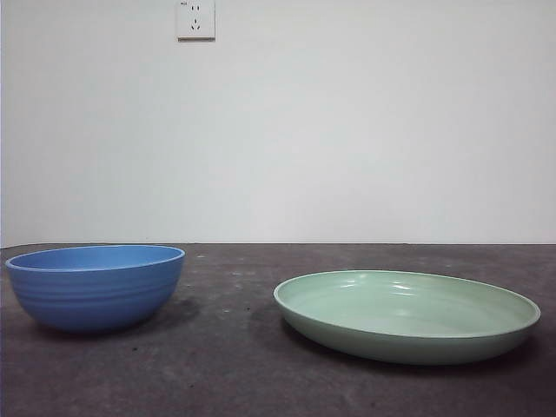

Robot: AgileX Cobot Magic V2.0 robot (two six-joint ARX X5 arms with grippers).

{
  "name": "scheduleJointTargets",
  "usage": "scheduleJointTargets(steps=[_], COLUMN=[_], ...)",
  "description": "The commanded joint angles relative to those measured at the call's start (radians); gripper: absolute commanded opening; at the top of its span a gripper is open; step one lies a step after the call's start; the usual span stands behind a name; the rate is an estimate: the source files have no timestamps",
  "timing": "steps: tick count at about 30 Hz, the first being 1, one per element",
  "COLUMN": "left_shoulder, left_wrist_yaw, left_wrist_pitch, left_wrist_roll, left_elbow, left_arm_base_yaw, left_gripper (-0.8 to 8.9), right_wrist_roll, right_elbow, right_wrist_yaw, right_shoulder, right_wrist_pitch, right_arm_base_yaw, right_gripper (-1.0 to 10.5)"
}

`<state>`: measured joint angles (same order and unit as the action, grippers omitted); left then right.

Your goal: Pick up the blue bowl, put it on the green plate, put it on desk

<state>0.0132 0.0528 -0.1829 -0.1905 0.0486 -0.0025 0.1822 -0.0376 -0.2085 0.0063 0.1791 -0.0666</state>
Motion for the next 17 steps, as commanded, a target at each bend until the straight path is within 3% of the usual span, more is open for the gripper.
scheduleJointTargets(steps=[1,3,8,13,17], left_shoulder=[0.010,0.026,0.107,0.236,0.359], left_wrist_yaw=[0.008,0.009,0.018,0.096,0.224], left_wrist_pitch=[0.031,0.047,0.034,-0.023,-0.091], left_wrist_roll=[-0.153,-0.198,-0.203,-0.196,-0.154], left_elbow=[0.065,0.105,0.231,0.389,0.534], left_arm_base_yaw=[-0.014,-0.029,-0.061,-0.071,-0.071], left_gripper=[0.09,0.09,0.09,0.09,0.09], right_wrist_roll=[0.134,0.177,0.237,0.207,0.121], right_elbow=[-0.053,-0.093,-0.234,-0.431,-0.591], right_wrist_yaw=[-0.001,-0.002,-0.010,-0.078,-0.191], right_shoulder=[0.001,0.014,0.087,0.207,0.318], right_wrist_pitch=[-0.014,-0.013,0.029,0.194,0.369], right_arm_base_yaw=[0.002,0.006,0.027,0.048,0.052], right_gripper=[0.1,0.1,0.1,0.1,0.1])
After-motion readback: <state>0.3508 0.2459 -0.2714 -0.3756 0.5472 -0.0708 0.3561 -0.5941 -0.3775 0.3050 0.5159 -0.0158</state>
